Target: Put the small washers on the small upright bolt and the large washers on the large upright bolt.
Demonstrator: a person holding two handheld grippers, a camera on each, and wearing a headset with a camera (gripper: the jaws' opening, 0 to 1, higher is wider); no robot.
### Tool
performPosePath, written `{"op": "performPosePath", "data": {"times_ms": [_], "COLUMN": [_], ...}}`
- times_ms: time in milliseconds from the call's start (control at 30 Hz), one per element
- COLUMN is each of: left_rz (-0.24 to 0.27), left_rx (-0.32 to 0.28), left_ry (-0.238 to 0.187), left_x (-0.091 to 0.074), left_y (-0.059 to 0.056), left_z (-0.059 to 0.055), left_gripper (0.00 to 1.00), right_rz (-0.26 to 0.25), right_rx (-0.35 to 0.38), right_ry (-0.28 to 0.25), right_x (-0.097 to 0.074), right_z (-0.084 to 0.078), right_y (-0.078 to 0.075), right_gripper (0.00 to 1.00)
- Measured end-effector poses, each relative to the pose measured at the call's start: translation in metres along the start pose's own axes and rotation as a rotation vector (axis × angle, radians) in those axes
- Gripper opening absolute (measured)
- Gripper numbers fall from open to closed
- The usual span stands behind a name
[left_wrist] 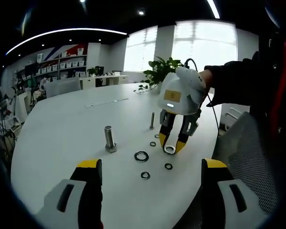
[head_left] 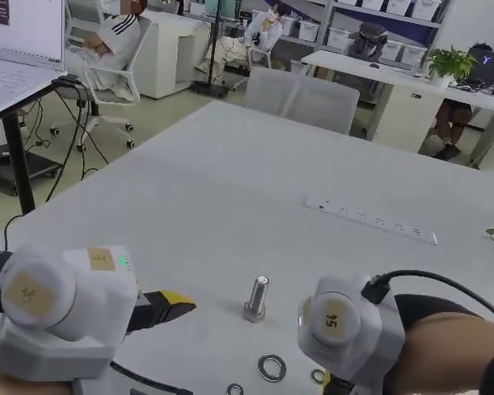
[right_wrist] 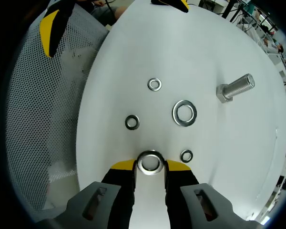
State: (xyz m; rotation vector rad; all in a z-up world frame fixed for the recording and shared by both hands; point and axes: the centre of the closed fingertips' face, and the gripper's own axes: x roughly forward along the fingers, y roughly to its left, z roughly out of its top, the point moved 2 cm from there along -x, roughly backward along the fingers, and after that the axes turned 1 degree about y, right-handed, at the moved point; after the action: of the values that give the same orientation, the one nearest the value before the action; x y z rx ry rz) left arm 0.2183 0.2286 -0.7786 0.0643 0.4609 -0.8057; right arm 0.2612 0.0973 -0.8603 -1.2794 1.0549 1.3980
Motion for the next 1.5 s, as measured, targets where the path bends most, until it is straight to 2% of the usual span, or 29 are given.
{"op": "performPosePath", "data": {"times_ms": [500, 667, 900, 1300, 1400, 1500], "left_rz": [-0.004, -0.005, 0.002, 0.036, 0.065, 0.071], "left_rx": [0.002, 0.001, -0.001, -0.012, -0.017, -0.020], "left_ry": [-0.005, -0.007, -0.014, -0.038, -0.055, -0.060], "left_x": [0.000, 0.000, -0.002, -0.005, -0.008, -0.009], "left_y": [0.000, -0.001, 0.001, 0.008, 0.014, 0.017], "left_z": [0.001, 0.001, 0.001, 0.004, 0.007, 0.007], "left_gripper": [0.86, 0.86, 0.86, 0.86, 0.85, 0.85], "right_rz": [-0.006, -0.004, -0.028, -0.067, -0.080, -0.085], "right_rx": [-0.009, -0.004, -0.015, -0.019, -0.023, -0.023], "right_ry": [0.001, -0.029, -0.038, -0.052, -0.062, -0.071], "right_x": [-0.023, -0.035, -0.046, -0.063, -0.069, -0.073], "right_z": [0.004, 0.012, 0.018, 0.027, 0.031, 0.034], "right_y": [-0.001, -0.002, -0.006, -0.018, -0.022, -0.025], "right_gripper": [0.24, 0.24, 0.24, 0.24, 0.24, 0.24]}}
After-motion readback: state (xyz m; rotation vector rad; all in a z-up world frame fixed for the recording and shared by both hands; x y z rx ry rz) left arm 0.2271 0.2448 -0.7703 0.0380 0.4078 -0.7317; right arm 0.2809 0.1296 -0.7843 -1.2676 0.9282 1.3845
